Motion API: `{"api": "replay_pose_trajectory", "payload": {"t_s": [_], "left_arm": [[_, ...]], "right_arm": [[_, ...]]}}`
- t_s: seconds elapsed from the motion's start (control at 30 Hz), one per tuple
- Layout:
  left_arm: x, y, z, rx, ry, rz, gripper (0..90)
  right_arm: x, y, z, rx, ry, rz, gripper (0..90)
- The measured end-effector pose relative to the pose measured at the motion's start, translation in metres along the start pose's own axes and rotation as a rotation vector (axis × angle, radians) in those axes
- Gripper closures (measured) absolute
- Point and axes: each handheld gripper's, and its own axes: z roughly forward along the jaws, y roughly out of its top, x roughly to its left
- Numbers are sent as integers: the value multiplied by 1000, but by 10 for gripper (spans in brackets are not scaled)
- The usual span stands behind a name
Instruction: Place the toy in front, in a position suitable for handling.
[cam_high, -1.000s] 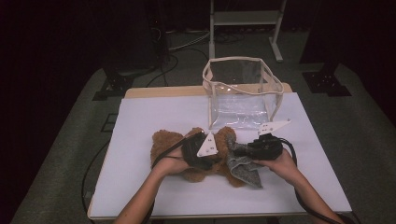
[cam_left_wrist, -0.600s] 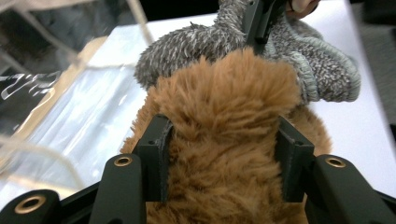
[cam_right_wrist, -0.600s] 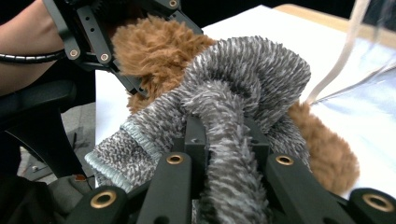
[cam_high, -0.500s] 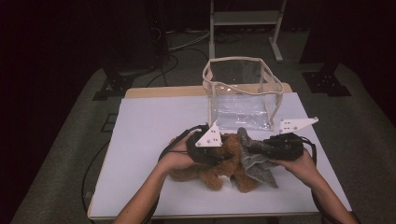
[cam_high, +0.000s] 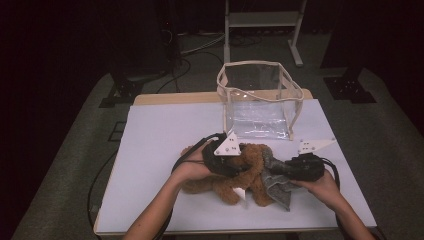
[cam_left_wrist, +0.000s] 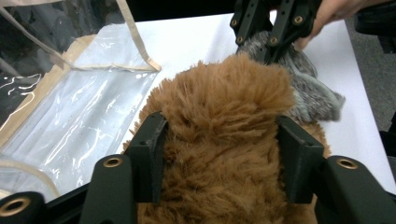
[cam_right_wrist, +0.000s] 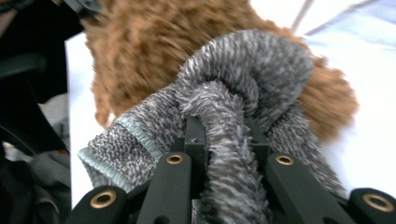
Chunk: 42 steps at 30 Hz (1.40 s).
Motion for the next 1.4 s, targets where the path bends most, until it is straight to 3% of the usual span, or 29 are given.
{"api": "replay_pose_trajectory", "payload": {"t_s": [0.17,0.33,0.53,0.8,0.9,1.0,1.1,1.4], "left_arm": [[-2,0,-1,-6,-15,5,364],[-3,-3,-5,2,-19,7,269],[-4,-14,-16,6,-10,1,195],[-4,-20,-15,-6,-7,-11,256],[-4,-19,-14,-1,1,-10,255],[-4,-20,-14,7,-5,-9,256],[-4,-21,-15,11,-12,-8,256],[-2,-20,-20,-5,-20,-15,253]], "right_arm": [[-4,-7,-24,-7,-42,23,768],[3,-3,-29,-61,-3,17,768],[16,21,-22,-96,35,-38,768],[35,66,-13,-139,79,-137,769],[39,72,-4,-111,78,-162,768],[35,64,6,-79,73,-156,768],[27,49,3,-78,66,-117,767],[3,-1,-47,-15,-86,-24,763]]}}
